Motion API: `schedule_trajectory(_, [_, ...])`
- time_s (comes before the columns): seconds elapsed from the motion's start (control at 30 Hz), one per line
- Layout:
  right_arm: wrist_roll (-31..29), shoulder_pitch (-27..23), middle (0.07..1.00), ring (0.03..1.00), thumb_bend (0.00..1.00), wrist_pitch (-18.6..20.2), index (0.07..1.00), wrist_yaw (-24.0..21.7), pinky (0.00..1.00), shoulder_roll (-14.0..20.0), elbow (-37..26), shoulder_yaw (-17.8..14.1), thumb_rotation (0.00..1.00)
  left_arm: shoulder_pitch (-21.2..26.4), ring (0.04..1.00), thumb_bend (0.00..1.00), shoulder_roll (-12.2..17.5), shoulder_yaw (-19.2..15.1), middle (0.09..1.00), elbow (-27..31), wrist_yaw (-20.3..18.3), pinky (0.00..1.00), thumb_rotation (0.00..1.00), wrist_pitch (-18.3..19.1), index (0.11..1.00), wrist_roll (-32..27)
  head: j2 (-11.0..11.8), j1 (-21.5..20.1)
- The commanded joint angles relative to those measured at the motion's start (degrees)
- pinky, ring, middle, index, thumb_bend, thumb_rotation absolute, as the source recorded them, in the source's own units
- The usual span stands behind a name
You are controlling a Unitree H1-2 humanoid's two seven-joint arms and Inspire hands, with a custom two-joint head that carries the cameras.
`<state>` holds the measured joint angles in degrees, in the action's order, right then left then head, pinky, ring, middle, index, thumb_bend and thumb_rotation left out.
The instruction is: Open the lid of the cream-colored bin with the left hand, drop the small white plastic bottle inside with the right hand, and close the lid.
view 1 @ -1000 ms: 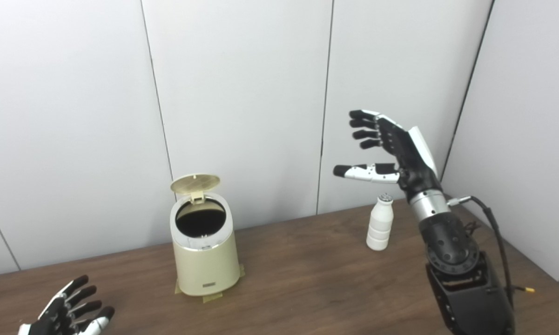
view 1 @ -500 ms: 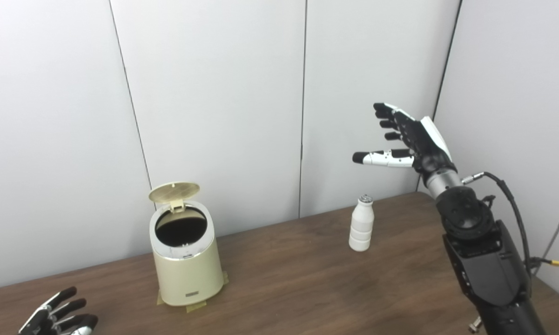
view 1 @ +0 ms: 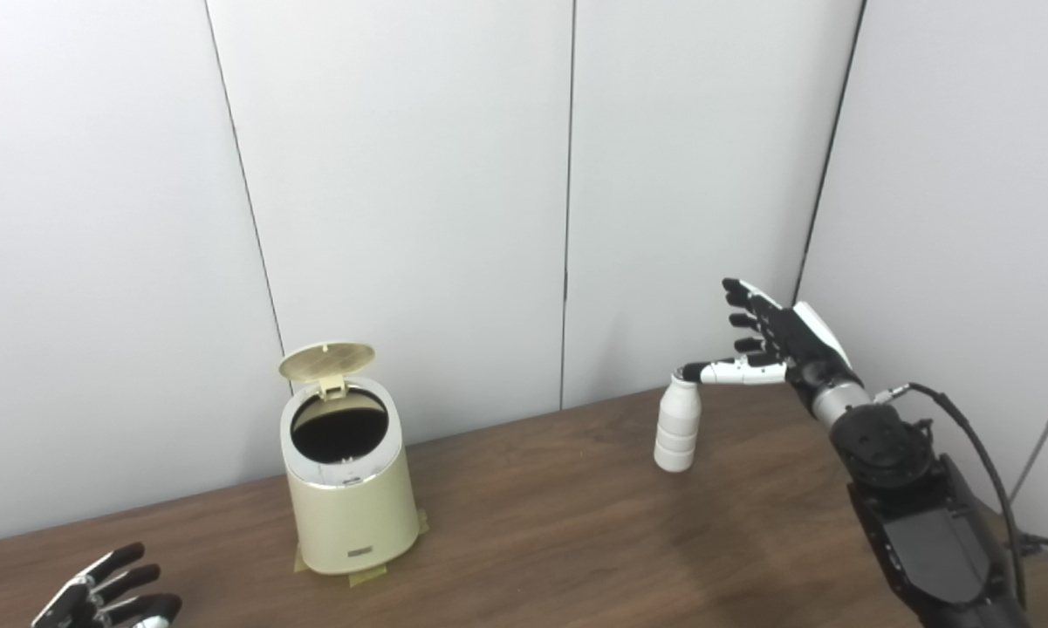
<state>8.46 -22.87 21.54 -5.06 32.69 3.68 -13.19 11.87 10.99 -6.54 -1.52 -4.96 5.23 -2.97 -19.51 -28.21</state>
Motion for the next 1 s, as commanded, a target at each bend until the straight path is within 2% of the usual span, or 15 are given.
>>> schedule_trajectory(0.0, [-0.2, -1.7, 0.907, 0.874, 0.87, -2.9, 0.935, 1.1, 0.79, 1.0, -0.7, -0.6, 0.23, 2.1, 0.659, 0.7, 0.8, -0.2, 0.737, 0.8, 0.0, 0.53, 0.2, -2.5, 0.813, -0.2, 0.0, -0.1])
schedule_trajectory(0.1, [-1.4, -0.8, 0.901, 0.85, 0.86, -4.1, 0.928, 1.3, 0.76, 0.2, 0.9, -0.8, 0.22, 2.2, 0.662, 0.72, 1.0, -0.1, 0.74, 0.3, -0.3, 0.53, 0.23, -2.7, 0.811, -0.3, 0.0, -0.1])
schedule_trajectory(0.27, [-3.3, -0.2, 0.897, 0.844, 0.85, -5.8, 0.914, 2.3, 0.76, -1.3, 3.7, -1.8, 0.17, 1.9, 0.663, 0.73, 0.9, 0.0, 0.741, 1.4, 0.0, 0.53, 0.24, -1.6, 0.814, 0.2, -0.1, -0.2])
schedule_trajectory(0.4, [-3.3, 0.0, 0.886, 0.831, 0.83, -8.7, 0.892, 3.1, 0.75, -1.9, 6.8, -1.7, 0.14, 2.0, 0.662, 0.73, 1.0, 0.0, 0.739, 1.0, -0.2, 0.53, 0.25, -2.1, 0.808, 0.0, -0.1, -0.2])
schedule_trajectory(0.5, [-4.0, -0.1, 0.876, 0.824, 0.83, -10.3, 0.875, 3.9, 0.74, -2.7, 8.7, -2.1, 0.11, 1.9, 0.647, 0.72, 0.9, 0.0, 0.732, 1.0, -0.5, 0.52, 0.21, -2.4, 0.8, -0.5, -0.2, 0.0])
schedule_trajectory(0.7, [-3.1, -0.7, 0.829, 0.769, 0.84, -14.0, 0.814, 8.3, 0.69, -4.5, 11.8, -2.1, 0.09, 1.7, 0.653, 0.71, 1.0, 0.2, 0.732, 1.4, -0.5, 0.53, 0.21, -1.7, 0.8, -0.2, -0.5, 0.2])
schedule_trajectory(0.87, [-2.5, -1.6, 0.804, 0.746, 0.81, -17.1, 0.779, 10.6, 0.67, -5.4, 13.9, -1.5, 0.08, 1.8, 0.659, 0.68, 1.1, 0.4, 0.739, 0.9, -0.5, 0.55, 0.18, -1.9, 0.809, 0.1, -0.3, 0.2])
schedule_trajectory(0.97, [-2.7, -2.4, 0.772, 0.726, 0.8, -19.0, 0.754, 11.6, 0.66, -5.9, 15.7, -1.4, 0.06, 1.8, 0.647, 0.7, 1.1, 0.5, 0.728, 1.2, -0.6, 0.53, 0.19, -1.7, 0.801, 0.1, -0.4, 0.2])
